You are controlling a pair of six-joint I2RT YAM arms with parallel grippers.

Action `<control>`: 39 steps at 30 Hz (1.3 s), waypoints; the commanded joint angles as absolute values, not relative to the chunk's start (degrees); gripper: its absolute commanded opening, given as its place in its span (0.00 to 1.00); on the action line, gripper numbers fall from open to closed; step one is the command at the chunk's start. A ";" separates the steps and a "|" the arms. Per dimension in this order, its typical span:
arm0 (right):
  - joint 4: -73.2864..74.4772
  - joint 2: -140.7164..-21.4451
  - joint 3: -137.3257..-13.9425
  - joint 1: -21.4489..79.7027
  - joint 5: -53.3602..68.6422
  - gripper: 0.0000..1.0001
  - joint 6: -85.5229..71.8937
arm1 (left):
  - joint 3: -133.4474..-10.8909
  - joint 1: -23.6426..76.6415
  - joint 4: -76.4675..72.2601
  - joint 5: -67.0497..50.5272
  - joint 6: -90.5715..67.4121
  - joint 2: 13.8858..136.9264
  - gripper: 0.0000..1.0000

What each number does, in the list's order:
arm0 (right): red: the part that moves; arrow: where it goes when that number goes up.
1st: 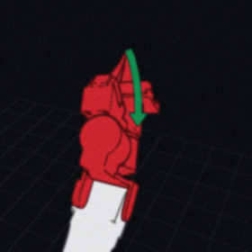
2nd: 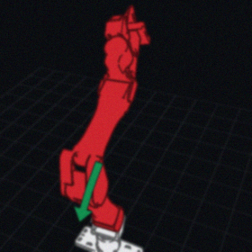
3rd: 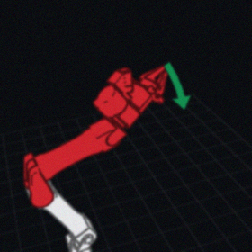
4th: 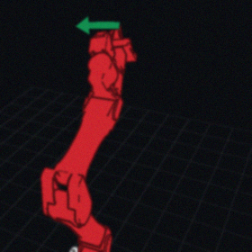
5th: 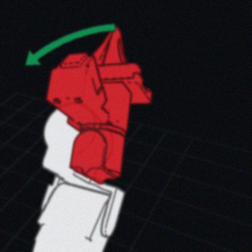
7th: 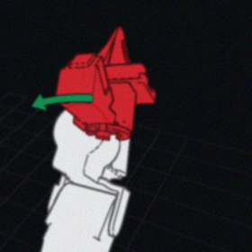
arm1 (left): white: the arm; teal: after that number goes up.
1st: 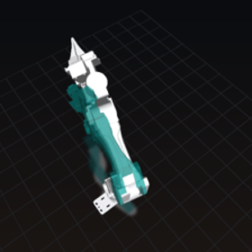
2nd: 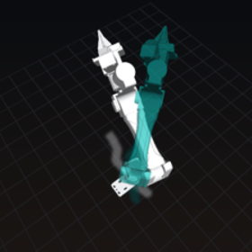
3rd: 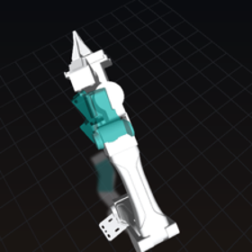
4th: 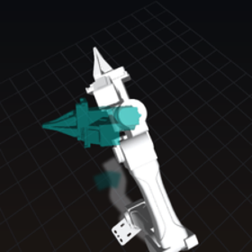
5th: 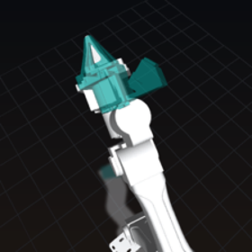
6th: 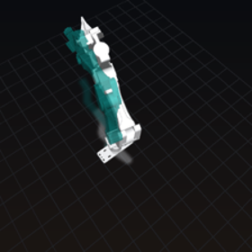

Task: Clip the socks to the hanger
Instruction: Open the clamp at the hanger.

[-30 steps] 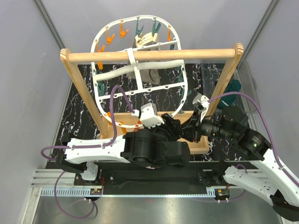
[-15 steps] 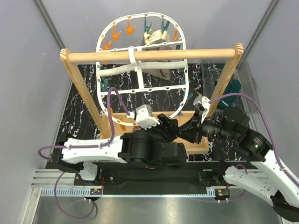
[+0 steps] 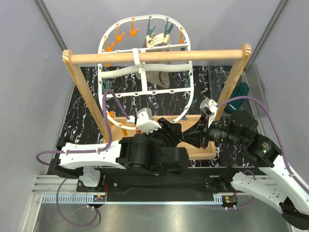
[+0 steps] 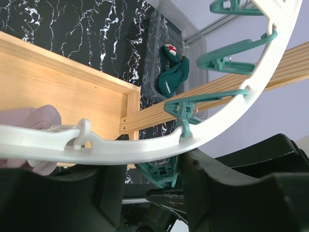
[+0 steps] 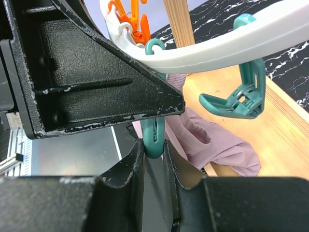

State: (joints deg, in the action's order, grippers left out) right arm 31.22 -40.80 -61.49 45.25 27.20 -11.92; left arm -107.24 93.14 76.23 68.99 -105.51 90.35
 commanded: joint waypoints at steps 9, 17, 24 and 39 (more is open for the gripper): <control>33.13 -40.96 -61.61 45.53 29.09 0.00 -11.25 | -108.10 92.64 81.83 75.06 -101.08 86.48 0.21; 33.14 -40.43 -61.88 45.53 28.83 0.12 -12.04 | -107.84 92.73 80.42 74.80 -98.18 86.57 0.00; 30.24 -39.29 -60.91 45.44 29.18 0.50 -13.09 | -108.63 93.08 80.86 74.79 -97.99 87.19 0.00; 21.46 -43.42 -59.59 45.44 33.92 0.66 -16.52 | -107.93 93.51 77.70 74.79 -96.15 86.40 0.00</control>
State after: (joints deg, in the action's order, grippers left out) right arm 26.11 -42.89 -60.07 45.28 31.79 -15.31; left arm -107.24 93.58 77.60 69.41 -98.43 89.12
